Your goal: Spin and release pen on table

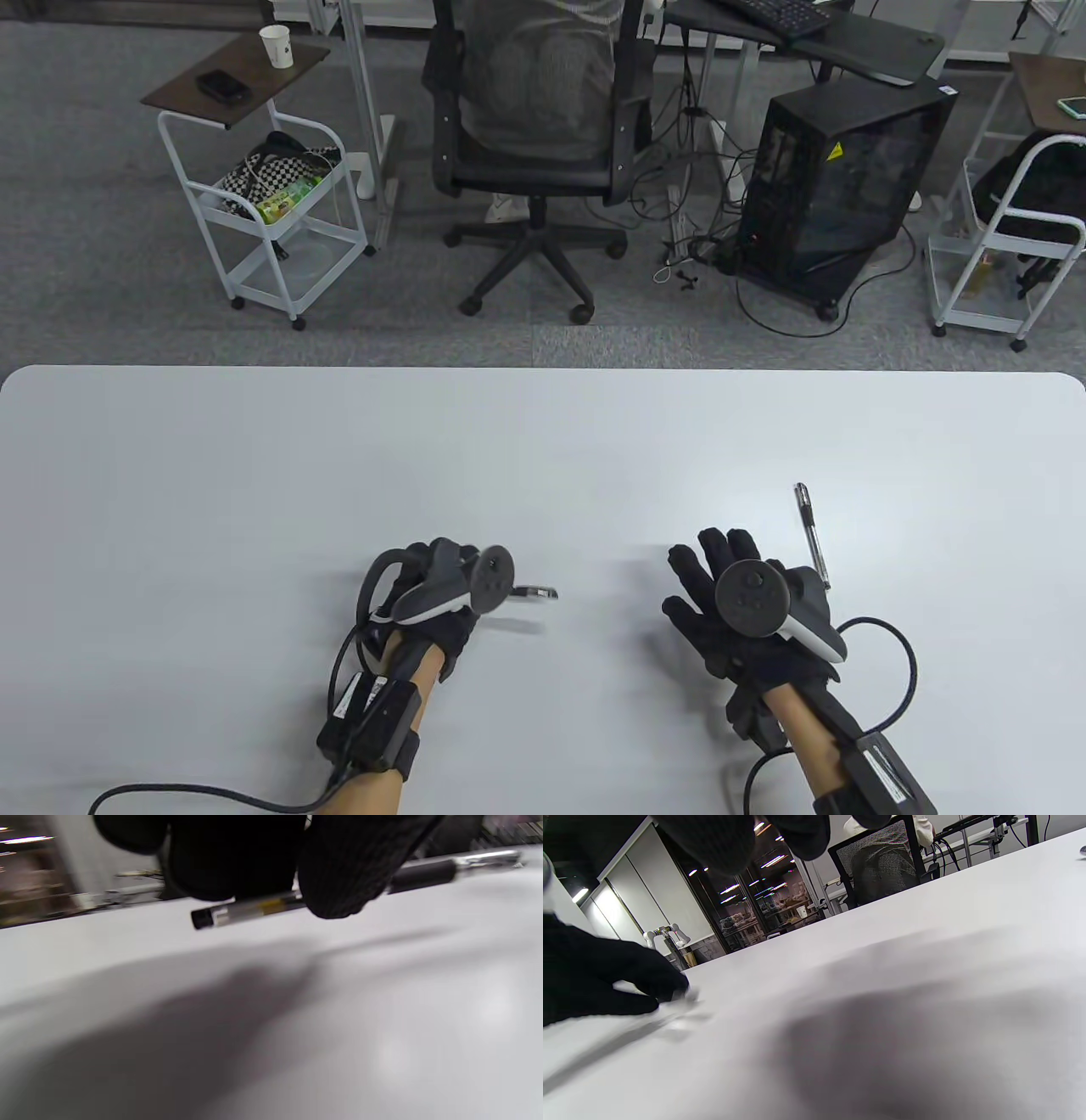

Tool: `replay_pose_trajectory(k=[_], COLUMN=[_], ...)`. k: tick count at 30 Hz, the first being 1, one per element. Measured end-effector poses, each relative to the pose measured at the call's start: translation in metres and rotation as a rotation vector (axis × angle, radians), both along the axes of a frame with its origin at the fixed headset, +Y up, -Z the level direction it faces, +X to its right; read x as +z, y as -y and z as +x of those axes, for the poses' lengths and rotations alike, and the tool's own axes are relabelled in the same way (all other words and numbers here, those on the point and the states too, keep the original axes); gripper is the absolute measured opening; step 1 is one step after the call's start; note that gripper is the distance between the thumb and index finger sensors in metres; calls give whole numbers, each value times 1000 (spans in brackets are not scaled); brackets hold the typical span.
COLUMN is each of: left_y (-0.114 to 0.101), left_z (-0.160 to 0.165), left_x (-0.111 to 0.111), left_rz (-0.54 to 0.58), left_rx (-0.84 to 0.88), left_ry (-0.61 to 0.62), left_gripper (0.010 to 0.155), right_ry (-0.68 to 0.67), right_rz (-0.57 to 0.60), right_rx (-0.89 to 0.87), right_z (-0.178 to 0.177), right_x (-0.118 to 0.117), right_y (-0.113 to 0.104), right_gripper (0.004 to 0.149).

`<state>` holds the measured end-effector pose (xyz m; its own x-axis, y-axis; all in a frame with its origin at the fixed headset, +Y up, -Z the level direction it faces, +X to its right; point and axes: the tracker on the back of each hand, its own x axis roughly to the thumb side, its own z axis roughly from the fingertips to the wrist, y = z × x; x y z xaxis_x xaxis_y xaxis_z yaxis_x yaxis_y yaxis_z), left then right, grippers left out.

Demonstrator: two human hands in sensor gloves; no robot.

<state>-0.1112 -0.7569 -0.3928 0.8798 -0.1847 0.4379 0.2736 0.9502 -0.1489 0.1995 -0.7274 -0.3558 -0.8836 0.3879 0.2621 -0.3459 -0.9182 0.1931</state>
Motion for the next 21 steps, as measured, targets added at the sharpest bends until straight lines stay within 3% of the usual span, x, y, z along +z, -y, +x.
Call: replay_pose_trajectory(k=[4, 6, 9, 11, 15, 21], left_y=[8, 3, -9, -23, -40, -39], left_z=[8, 5, -11, -28, -61, -108], left_x=[1, -1, -2, 5, 27, 58], left_rz=[9, 17, -5, -10, -48, -16], left_rx=[7, 18, 121, 303, 414, 643], left_ry=[40, -49, -231, -311, -405, -473], left_gripper=[44, 45, 61, 59, 51, 57], right_ry=[-2, -1, 1, -1, -2, -4], right_rz=[-3, -8, -13, -13, -4, 5], right_rx=[9, 13, 14, 12, 14, 15], right_z=[0, -1, -1, -1, -1, -1], right_x=[-1, -2, -1, 0, 0, 2], right_y=[-1, 0, 0, 0, -2, -4], right_gripper=[68, 68, 68, 68, 69, 69])
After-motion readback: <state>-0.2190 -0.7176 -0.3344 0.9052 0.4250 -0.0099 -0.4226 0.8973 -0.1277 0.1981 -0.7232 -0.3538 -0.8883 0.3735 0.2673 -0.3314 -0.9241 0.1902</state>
